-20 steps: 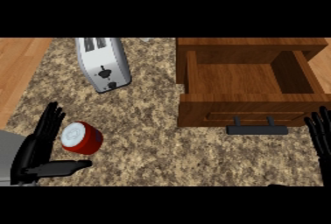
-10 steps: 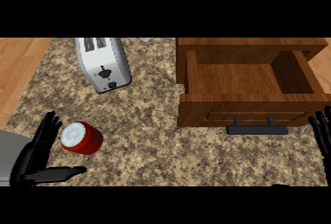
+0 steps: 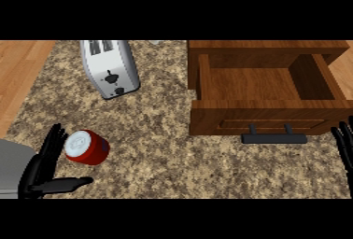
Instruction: Pick up the can, place it into the drawer and close the drawer
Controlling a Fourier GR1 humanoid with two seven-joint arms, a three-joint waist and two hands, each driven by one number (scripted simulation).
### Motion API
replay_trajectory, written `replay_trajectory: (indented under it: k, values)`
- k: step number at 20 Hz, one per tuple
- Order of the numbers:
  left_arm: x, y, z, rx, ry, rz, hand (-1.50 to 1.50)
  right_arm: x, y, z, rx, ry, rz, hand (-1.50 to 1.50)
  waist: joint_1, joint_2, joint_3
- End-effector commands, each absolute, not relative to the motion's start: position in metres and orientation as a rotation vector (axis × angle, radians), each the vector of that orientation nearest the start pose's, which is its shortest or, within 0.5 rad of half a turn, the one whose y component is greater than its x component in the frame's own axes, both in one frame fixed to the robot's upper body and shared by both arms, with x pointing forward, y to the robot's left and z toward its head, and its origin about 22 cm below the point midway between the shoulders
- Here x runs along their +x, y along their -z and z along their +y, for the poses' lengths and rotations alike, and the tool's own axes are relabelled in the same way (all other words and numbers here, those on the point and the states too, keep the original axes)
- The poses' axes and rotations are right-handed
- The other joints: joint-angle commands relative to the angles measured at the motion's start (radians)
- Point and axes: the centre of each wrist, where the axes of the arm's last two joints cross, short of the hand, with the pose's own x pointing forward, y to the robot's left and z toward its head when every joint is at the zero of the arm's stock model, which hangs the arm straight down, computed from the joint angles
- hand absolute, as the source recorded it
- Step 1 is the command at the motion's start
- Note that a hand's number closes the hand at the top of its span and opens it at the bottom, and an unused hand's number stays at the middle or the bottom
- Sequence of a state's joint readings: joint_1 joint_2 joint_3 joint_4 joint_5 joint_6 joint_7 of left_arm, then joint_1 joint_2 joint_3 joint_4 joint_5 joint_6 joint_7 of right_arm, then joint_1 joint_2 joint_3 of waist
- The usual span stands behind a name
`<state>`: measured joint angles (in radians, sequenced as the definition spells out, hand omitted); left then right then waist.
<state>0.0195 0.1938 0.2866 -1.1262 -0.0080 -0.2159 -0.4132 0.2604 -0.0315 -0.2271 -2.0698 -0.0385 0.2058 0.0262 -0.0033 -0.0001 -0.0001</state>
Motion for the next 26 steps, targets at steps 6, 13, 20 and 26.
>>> replay_trajectory:
  k: [6,13,20,26]
  values:
    - [0.215,0.093,0.352,0.143,0.007,-1.529,-1.50,0.160,-0.089,-0.279,-0.186,0.012,-1.798,-1.50,0.000,0.000,0.000]
    - [0.221,0.090,0.359,0.154,-0.008,-1.528,-1.50,0.153,-0.093,-0.319,-0.180,-0.007,-1.804,-1.50,0.000,0.000,0.000]
    - [0.235,0.108,0.357,0.140,0.000,-1.526,-1.50,0.156,-0.099,-0.294,-0.162,-0.037,-1.789,-1.50,-0.001,0.000,0.000]
    - [0.255,0.096,0.330,0.105,-0.015,-1.522,-1.50,0.153,-0.091,-0.312,-0.184,-0.008,-1.807,-1.50,-0.001,-0.001,0.000]
